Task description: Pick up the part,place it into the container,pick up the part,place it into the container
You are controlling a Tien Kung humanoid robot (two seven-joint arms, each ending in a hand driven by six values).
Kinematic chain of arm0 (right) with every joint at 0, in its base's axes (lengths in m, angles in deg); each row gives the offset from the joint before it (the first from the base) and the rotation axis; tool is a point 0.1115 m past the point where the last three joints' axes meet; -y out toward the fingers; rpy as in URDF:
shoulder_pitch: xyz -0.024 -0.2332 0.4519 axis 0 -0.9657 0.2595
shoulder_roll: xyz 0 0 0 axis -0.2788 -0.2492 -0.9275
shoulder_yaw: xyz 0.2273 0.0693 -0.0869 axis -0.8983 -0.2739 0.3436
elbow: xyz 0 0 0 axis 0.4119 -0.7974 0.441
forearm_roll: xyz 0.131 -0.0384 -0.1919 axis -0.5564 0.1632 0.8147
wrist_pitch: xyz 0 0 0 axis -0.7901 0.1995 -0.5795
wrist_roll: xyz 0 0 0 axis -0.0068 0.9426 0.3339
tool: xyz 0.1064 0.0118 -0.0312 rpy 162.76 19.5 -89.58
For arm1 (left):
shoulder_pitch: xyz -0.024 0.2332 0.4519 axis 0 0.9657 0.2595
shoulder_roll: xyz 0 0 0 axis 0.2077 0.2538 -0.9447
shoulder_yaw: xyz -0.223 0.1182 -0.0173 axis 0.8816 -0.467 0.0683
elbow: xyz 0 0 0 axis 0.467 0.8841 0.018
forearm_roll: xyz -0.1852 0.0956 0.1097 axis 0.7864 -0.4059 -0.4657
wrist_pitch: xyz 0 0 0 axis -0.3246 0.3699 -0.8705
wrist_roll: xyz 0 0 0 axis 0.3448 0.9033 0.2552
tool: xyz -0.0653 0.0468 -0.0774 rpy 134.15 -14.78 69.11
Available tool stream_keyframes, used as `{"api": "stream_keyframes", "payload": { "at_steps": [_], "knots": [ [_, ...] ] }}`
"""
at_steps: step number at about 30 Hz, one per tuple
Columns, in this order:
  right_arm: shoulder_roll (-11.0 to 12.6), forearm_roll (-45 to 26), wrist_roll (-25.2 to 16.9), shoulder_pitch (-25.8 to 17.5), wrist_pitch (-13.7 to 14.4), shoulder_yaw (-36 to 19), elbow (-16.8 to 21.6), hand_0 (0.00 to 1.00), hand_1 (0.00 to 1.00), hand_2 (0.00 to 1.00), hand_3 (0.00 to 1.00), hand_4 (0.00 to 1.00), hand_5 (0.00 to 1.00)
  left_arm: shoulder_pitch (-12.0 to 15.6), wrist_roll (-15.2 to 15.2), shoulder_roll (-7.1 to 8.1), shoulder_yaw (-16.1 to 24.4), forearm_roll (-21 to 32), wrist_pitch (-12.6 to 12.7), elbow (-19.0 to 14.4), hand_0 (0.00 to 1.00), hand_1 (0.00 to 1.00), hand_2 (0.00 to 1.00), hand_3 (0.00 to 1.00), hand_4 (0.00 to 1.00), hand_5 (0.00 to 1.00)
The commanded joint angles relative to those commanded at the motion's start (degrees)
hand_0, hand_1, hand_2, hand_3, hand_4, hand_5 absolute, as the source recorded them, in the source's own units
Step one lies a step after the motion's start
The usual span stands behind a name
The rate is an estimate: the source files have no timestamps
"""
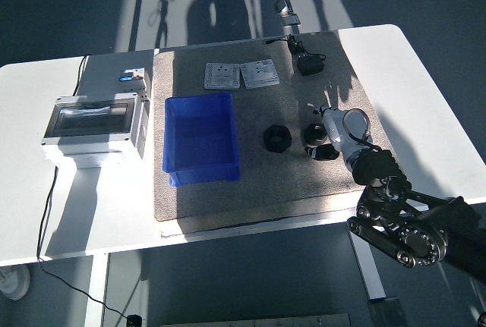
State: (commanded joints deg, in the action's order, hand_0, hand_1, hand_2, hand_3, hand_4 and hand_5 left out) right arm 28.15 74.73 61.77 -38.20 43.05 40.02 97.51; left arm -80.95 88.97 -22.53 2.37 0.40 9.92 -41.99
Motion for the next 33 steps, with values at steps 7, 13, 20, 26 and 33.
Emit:
{"api": "stream_keyframes", "payload": {
  "at_steps": [7, 13, 20, 26, 33],
  "knots": [
    [-0.74, -0.94, -1.79, -0.18, 2.07, 1.14, -2.05, 0.512, 0.461, 0.619, 0.675, 0.696, 0.386, -0.02, -0.21, 0.01, 0.04, -0.06, 0.07, 0.00, 0.706, 0.707, 0.690, 0.511, 0.842, 0.998],
    [-0.79, 0.97, -1.58, -0.36, 3.26, 0.84, -2.44, 0.472, 0.404, 0.467, 0.564, 0.354, 0.230, 0.00, -0.41, 0.04, 0.05, -0.13, 0.17, 0.00, 0.705, 0.706, 0.689, 0.507, 0.844, 0.998],
    [-0.32, 2.65, -2.93, -0.34, 6.68, -0.81, -2.40, 0.443, 0.380, 0.418, 0.541, 0.244, 0.151, 0.00, -0.63, 0.03, 0.08, -0.32, 0.32, 0.00, 0.705, 0.705, 0.690, 0.505, 0.846, 0.998],
    [0.80, 1.35, -5.57, 0.45, 11.38, -1.56, 1.54, 0.432, 0.372, 0.417, 0.539, 0.237, 0.150, 0.06, -0.73, 0.05, 0.07, -0.22, 0.45, 0.00, 0.705, 0.705, 0.689, 0.503, 0.845, 0.998],
    [-0.50, -4.81, -13.89, 2.75, 13.10, 3.78, 9.89, 0.421, 0.370, 0.419, 0.539, 0.242, 0.152, -0.02, -0.73, 0.11, 0.52, -0.74, 0.50, 0.00, 0.705, 0.705, 0.688, 0.501, 0.846, 0.998]
  ]
}}
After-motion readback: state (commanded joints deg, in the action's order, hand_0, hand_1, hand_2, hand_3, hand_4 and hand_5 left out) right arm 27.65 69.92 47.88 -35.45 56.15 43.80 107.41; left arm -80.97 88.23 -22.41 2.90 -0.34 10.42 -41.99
